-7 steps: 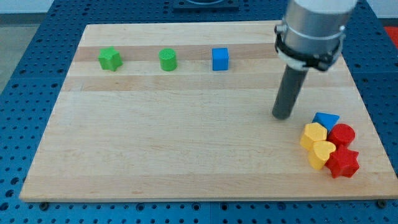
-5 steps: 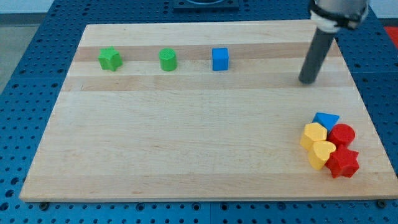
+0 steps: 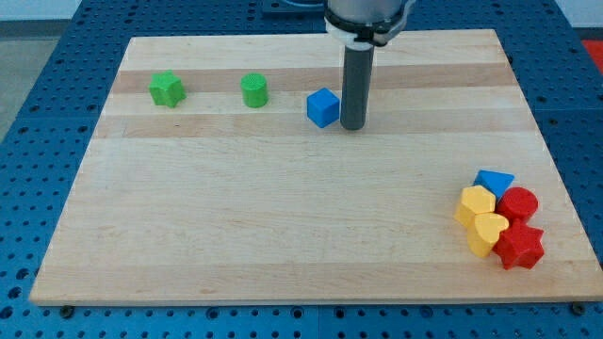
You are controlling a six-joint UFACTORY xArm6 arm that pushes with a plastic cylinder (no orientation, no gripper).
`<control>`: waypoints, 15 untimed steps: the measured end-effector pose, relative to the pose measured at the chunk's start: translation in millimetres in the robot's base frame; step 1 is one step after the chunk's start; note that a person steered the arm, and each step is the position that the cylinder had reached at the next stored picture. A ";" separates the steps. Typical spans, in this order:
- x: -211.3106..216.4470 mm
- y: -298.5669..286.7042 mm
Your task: Move the blue cube into the group of blocks
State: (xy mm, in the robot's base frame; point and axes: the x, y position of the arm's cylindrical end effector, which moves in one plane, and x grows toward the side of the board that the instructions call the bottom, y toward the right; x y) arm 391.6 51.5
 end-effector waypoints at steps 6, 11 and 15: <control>60.5 -38.9; 77.0 6.9; 88.5 36.2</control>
State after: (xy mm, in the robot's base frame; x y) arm 480.1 87.7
